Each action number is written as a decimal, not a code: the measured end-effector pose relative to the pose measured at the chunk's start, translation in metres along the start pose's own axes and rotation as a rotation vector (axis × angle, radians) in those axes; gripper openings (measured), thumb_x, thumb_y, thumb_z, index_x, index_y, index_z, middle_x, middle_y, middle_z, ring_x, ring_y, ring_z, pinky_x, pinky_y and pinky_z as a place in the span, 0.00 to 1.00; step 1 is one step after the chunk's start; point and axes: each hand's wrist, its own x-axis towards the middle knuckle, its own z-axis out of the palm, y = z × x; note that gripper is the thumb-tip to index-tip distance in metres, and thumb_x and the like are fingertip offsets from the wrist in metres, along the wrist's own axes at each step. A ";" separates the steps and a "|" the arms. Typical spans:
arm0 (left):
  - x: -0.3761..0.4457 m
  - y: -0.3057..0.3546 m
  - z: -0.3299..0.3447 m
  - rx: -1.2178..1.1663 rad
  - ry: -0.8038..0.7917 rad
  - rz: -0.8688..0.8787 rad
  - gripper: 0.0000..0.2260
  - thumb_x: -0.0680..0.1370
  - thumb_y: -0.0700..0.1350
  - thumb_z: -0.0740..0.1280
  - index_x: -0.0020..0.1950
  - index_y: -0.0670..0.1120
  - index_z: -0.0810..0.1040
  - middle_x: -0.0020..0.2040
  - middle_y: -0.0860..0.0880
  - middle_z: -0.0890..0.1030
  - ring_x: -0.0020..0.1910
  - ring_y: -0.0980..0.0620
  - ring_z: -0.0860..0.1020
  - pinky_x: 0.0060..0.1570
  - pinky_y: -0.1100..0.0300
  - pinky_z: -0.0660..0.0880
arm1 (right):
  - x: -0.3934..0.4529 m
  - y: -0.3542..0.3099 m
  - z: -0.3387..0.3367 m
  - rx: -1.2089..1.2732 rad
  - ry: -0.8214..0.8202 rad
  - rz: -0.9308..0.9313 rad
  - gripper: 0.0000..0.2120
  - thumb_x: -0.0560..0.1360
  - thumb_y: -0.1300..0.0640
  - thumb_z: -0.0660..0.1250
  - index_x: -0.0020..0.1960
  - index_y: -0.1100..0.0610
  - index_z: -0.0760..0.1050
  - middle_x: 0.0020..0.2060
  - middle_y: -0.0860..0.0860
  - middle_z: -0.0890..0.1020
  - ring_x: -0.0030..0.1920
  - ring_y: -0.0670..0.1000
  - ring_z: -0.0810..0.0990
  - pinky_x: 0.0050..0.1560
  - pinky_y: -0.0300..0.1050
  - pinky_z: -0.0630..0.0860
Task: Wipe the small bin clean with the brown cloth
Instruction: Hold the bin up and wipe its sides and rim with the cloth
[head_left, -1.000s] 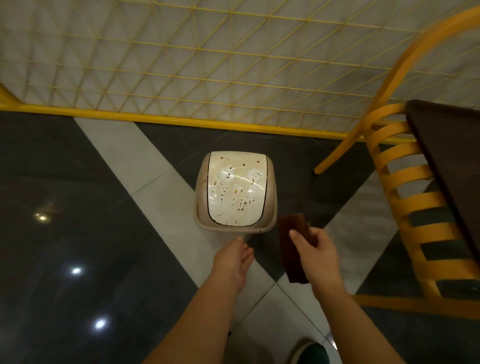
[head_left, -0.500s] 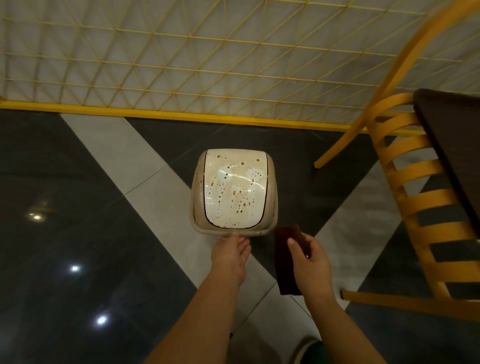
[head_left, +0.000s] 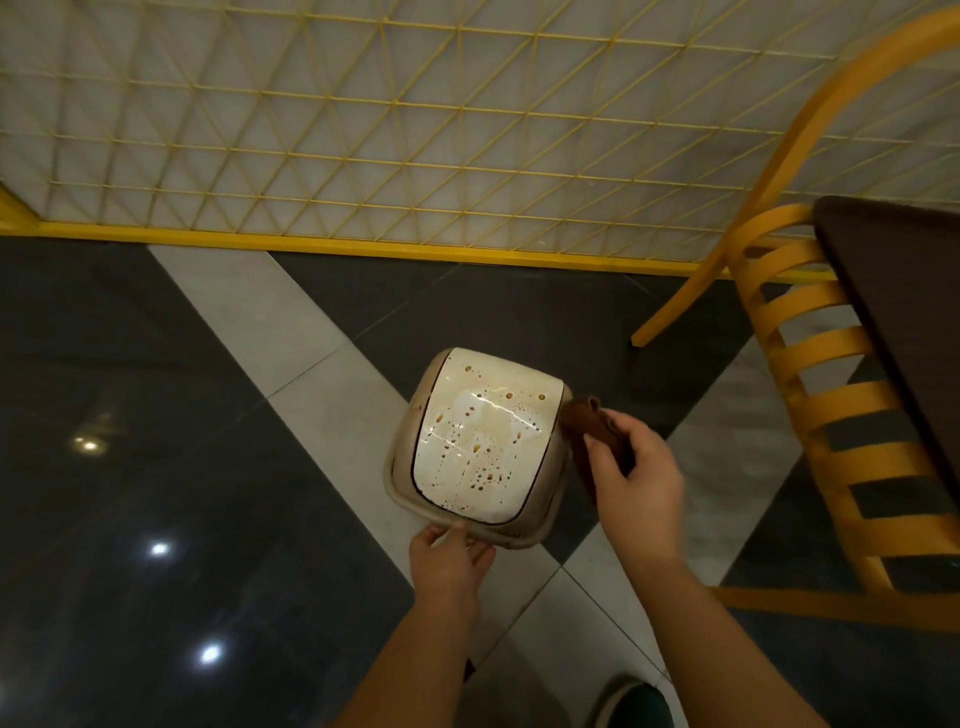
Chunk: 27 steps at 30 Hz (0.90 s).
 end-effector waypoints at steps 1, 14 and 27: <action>0.000 0.000 -0.001 0.008 -0.006 -0.001 0.14 0.79 0.36 0.64 0.65 0.38 0.70 0.52 0.37 0.79 0.48 0.45 0.80 0.44 0.56 0.77 | 0.002 0.000 0.001 -0.030 0.001 -0.026 0.15 0.76 0.55 0.66 0.62 0.44 0.74 0.51 0.41 0.76 0.52 0.41 0.75 0.50 0.35 0.72; -0.002 0.000 0.005 0.026 -0.010 0.062 0.09 0.80 0.37 0.63 0.59 0.43 0.68 0.45 0.40 0.77 0.43 0.46 0.78 0.50 0.52 0.76 | -0.042 0.048 0.017 -0.263 -0.119 -0.208 0.12 0.73 0.62 0.70 0.55 0.51 0.80 0.45 0.43 0.78 0.44 0.42 0.77 0.44 0.24 0.70; 0.000 0.002 0.006 0.023 -0.064 0.087 0.09 0.80 0.37 0.62 0.59 0.43 0.68 0.47 0.40 0.77 0.43 0.47 0.79 0.52 0.52 0.76 | -0.059 0.057 0.034 -0.287 -0.205 -0.253 0.12 0.74 0.62 0.70 0.56 0.53 0.80 0.51 0.48 0.80 0.49 0.43 0.77 0.53 0.37 0.78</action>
